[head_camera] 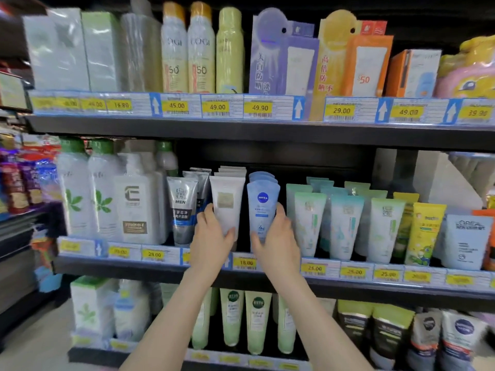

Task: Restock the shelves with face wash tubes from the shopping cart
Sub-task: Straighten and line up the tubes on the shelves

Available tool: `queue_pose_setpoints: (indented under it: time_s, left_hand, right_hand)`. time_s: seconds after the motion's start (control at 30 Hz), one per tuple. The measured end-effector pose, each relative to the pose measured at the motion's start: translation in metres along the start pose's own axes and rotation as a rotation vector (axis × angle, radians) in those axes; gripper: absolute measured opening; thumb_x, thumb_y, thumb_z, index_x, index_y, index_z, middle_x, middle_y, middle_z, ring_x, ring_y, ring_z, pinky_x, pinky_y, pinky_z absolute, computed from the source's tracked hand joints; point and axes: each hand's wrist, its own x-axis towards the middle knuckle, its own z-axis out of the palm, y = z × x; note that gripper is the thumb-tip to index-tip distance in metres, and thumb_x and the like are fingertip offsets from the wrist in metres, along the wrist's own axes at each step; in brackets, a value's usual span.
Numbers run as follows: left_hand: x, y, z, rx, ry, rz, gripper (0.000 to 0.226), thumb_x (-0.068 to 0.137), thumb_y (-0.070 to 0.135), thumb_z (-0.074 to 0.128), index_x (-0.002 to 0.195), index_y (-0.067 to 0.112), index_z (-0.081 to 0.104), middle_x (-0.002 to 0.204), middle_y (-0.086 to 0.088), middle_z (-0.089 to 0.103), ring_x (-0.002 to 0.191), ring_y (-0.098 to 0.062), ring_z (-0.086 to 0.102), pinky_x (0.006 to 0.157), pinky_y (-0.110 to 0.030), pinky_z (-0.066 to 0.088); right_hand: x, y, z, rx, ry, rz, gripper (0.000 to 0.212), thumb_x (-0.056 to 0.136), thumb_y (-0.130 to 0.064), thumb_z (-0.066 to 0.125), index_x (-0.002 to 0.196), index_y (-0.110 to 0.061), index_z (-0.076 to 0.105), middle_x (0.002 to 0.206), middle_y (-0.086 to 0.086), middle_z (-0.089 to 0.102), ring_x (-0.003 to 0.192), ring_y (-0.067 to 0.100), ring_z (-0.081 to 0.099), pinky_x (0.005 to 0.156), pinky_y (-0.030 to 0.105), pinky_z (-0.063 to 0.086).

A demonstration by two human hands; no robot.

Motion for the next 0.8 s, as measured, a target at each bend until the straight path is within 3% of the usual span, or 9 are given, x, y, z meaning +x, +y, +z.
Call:
queue_pose_setpoints:
  time_s: [0.4, 0.8]
  left_hand:
    - [0.020, -0.012, 0.008, 0.118, -0.083, -0.035, 0.080, 0.084, 0.046, 0.059, 0.142, 0.013, 0.016, 0.133, -0.009, 0.046, 0.114, -0.028, 0.052, 0.079, -0.037, 0.044]
    - [0.017, -0.013, 0.005, 0.109, -0.069, -0.031, 0.074, 0.082, 0.047, 0.061, 0.137, 0.013, 0.023, 0.127, -0.009, 0.051, 0.109, -0.029, 0.056, 0.072, -0.035, 0.041]
  right_hand:
    - [0.019, -0.001, 0.022, -0.051, 0.020, 0.206, 0.091, 0.082, -0.048, 0.064, 0.146, -0.016, 0.008, 0.131, 0.003, 0.047, 0.113, 0.023, 0.054, 0.076, 0.033, 0.046]
    - [0.016, 0.000, 0.025, -0.147, 0.059, 0.205, 0.078, 0.083, -0.041, 0.061, 0.141, -0.016, 0.016, 0.118, 0.006, 0.054, 0.103, 0.027, 0.059, 0.070, 0.031, 0.046]
